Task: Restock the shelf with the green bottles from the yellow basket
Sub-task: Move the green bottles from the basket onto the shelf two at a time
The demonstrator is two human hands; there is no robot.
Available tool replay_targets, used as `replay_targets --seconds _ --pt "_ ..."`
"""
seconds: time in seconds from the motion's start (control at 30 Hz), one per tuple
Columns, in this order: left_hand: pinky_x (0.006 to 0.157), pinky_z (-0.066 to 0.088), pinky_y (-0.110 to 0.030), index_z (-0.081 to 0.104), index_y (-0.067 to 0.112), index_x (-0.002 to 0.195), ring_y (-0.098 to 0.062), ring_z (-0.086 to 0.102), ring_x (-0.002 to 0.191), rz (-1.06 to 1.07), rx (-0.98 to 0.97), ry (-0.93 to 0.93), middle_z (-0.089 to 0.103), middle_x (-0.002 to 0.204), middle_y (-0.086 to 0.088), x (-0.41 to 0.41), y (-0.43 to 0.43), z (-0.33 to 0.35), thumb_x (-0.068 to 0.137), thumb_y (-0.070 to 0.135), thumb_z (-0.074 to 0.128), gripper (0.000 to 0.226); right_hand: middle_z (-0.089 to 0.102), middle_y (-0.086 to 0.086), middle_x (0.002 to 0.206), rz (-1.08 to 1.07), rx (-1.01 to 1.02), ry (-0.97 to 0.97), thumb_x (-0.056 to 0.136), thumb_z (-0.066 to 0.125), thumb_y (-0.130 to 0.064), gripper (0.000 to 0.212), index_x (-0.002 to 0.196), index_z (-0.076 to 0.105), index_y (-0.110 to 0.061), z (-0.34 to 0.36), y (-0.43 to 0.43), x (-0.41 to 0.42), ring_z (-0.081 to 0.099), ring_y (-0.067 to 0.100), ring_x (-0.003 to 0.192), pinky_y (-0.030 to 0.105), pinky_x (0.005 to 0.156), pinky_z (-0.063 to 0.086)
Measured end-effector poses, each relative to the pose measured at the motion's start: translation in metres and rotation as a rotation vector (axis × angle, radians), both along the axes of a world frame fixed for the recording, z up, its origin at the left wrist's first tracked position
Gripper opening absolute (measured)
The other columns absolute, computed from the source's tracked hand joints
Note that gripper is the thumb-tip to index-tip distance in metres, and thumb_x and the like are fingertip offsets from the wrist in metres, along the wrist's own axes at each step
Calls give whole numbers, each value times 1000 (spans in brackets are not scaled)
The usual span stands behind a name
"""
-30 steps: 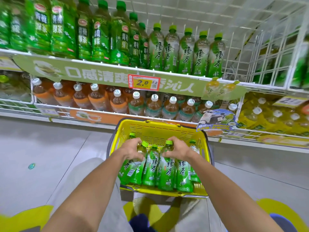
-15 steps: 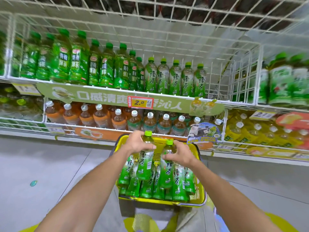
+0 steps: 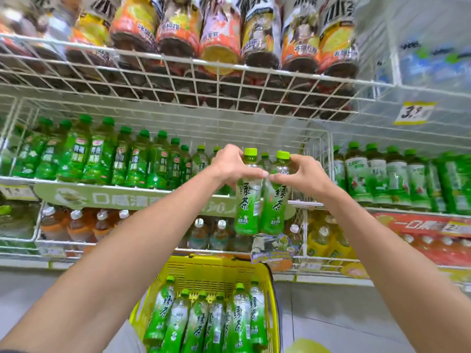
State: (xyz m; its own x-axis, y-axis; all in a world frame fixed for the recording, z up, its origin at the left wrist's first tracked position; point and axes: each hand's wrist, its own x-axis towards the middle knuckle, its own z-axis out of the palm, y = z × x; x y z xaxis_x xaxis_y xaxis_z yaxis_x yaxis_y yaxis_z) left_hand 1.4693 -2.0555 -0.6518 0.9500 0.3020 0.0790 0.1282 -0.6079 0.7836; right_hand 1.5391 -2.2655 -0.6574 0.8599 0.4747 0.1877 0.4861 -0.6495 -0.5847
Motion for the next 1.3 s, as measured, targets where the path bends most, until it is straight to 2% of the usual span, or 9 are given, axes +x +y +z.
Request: replay_targets --seconds 0.17,0.33,0.4,0.53,0.63,0.8,1.0,1.13,1.3 --pt "66 63 -42 60 13 102 -25 73 72 -1 95 18 72 92 -4 61 -20 35 44 73 88 88 55 9 146 -75 43 -25 69 87 -53 101 148 45 -5 43 -11 35 53 23 132 26 105 40" --pt "89 59 -38 67 8 112 -27 72 97 69 66 108 74 109 -6 123 -32 19 54 70 87 87 66 6 121 -142 38 25 78 87 -29 66 131 61 0 36 -23 84 60 21 113 23 90 44" --pt "98 54 -36 59 12 132 -27 66 113 62 42 91 68 125 -6 140 -36 2 59 63 88 94 65 9 131 -146 32 27 76 88 -31 68 132 61 -2 25 -25 98 59 23 121 25 97 43" --pt "99 51 -33 54 21 132 -17 64 111 -61 75 -107 65 124 5 167 -35 -13 65 47 92 81 68 -18 115 -116 40 76 68 91 -48 56 115 67 -29 8 -30 134 61 -10 104 16 98 48" --pt "104 49 -30 55 24 134 -10 63 108 -108 31 -157 66 122 10 187 -33 -20 67 43 92 78 66 -6 131 -128 -26 76 57 85 -72 88 128 65 -23 0 -30 164 62 14 118 30 105 49" --pt "82 52 -27 59 27 119 -16 65 95 -110 119 -141 69 108 8 226 -47 -34 70 46 86 60 63 -3 125 -110 -78 67 69 89 -45 89 141 47 -15 -9 -25 197 61 18 113 30 98 49" --pt "80 38 -19 55 21 136 -11 59 102 -95 112 -89 67 123 4 261 -58 -70 75 41 85 71 66 6 119 -65 -110 119 77 86 -30 87 146 36 -16 -54 -24 236 62 21 107 28 84 46" --pt "91 39 -26 57 22 136 -23 57 125 -82 141 -67 63 134 0 274 -49 -87 71 51 86 77 64 7 121 -34 -164 170 79 84 -24 80 143 35 -19 -68 -16 258 62 28 114 39 95 51" --pt "79 53 -33 60 18 117 -23 66 99 -160 298 30 69 106 -2 297 -52 -90 61 53 90 73 59 10 133 -63 -376 164 76 88 -27 96 152 30 -16 -71 -5 283 59 30 120 32 93 48"
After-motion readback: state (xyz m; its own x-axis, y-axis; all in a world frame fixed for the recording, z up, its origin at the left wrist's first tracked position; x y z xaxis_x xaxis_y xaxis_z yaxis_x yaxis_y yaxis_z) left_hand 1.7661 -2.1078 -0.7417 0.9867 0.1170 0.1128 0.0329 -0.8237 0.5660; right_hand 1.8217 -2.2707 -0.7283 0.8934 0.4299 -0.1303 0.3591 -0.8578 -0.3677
